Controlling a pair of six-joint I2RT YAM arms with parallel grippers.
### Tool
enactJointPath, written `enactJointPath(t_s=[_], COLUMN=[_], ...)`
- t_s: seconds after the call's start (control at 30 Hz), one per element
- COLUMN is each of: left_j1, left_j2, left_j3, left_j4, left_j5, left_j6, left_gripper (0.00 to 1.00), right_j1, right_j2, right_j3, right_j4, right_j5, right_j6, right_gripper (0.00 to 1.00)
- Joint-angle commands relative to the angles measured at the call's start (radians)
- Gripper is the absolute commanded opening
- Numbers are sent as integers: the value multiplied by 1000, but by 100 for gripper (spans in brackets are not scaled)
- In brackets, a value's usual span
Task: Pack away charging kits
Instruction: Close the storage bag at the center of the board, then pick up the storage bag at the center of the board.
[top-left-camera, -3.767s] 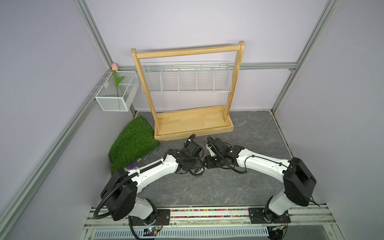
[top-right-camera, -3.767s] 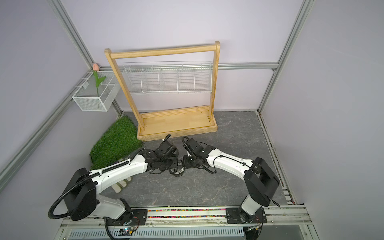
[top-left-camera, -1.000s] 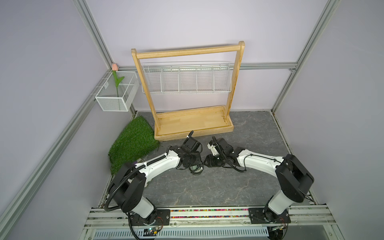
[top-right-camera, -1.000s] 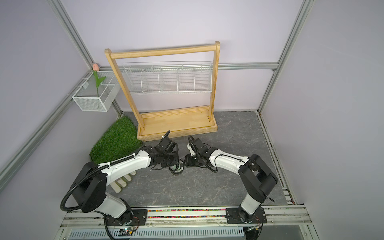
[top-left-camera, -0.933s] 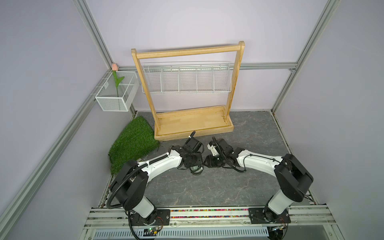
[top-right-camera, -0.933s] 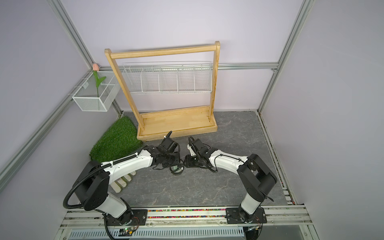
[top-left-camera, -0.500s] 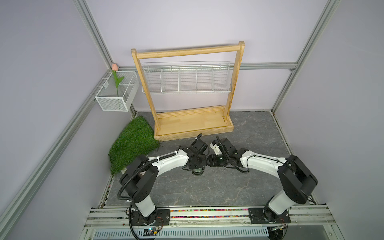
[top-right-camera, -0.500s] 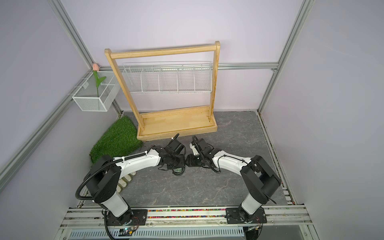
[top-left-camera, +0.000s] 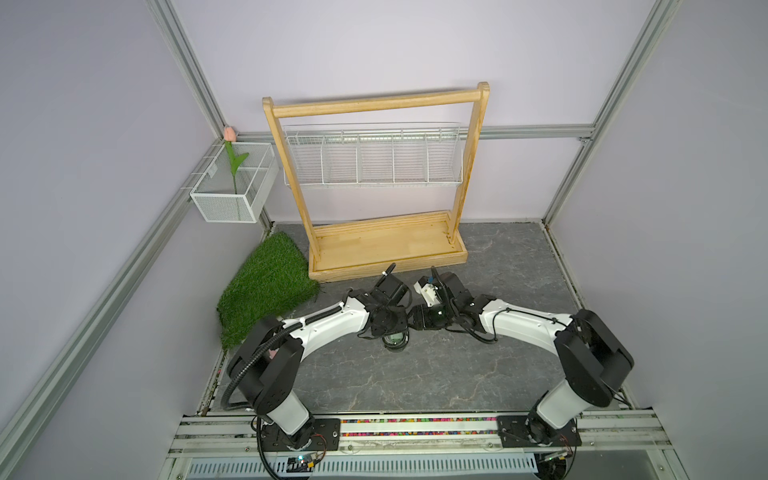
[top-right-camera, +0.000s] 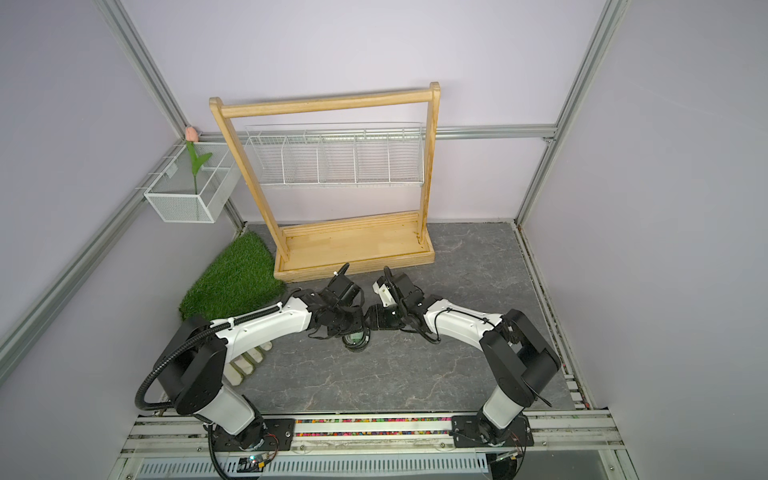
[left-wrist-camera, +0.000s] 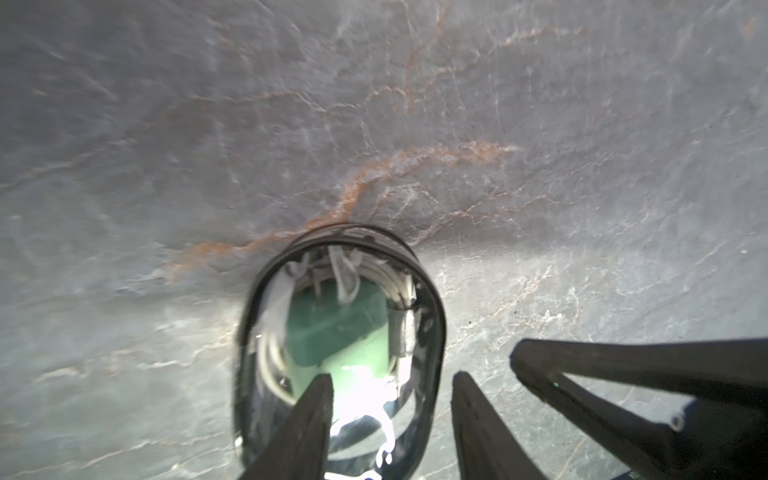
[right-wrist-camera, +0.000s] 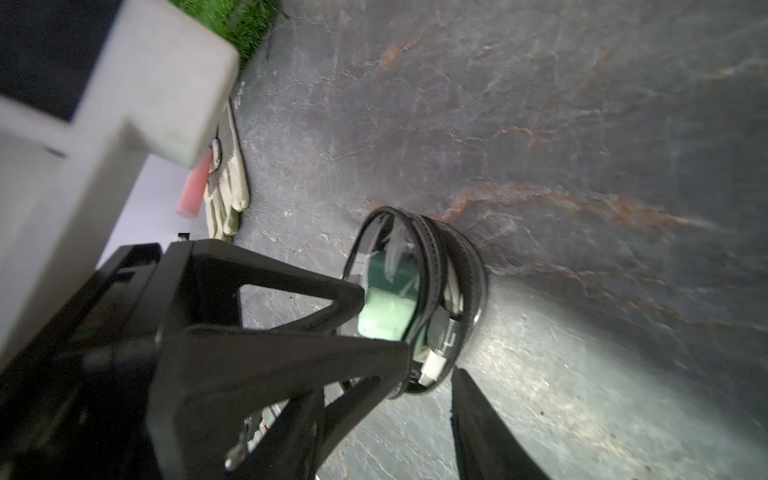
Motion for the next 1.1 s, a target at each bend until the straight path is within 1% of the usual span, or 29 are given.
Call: enactJointPath(t_s=[0.0,0.13,0.23,0.33,0.4,0.47,0.63,0.77,0.93,1.03,1.07], left_j1=[34,79,96,111,118,120,121,121,121,121,121], left_j2=[-109,-171,-191,-205,-202,-187,-162,-139,-131,-112,-108], left_j3=[-14,-46,-55,-77,-94,-108,-134,-141,-156,-160,-166], left_j4=[25,40,37,44,68,81,139,154,145,134,139], left_j5=[80,130,122,97,109,112,131,135,113,115,114], left_j6=[10,43,54,60,75,88,97,99,106,112,110], left_gripper=[48,49,48,48,47,44,38,38,37,27,22], right_j1=[6,30,32,32,31,31,34,36,49,53,53], right_j2=[72,114,132,106,83,84,121,122,119,114,113], right_j3=[22,70,90,80,80,94,98,75,92,93,93], right_j4=[-48,-98,-144,-173,-216,-261,-274,-221,-219,-208,-207], right_j5=[31,56,84,127,172,197,183,143,135,120,115], right_j6=[-5,-17,-12,-17,-28,-44,-39,-24,-26,-18,-16], right_gripper=[50,50,49,47,48,49,49,48,47,47,47])
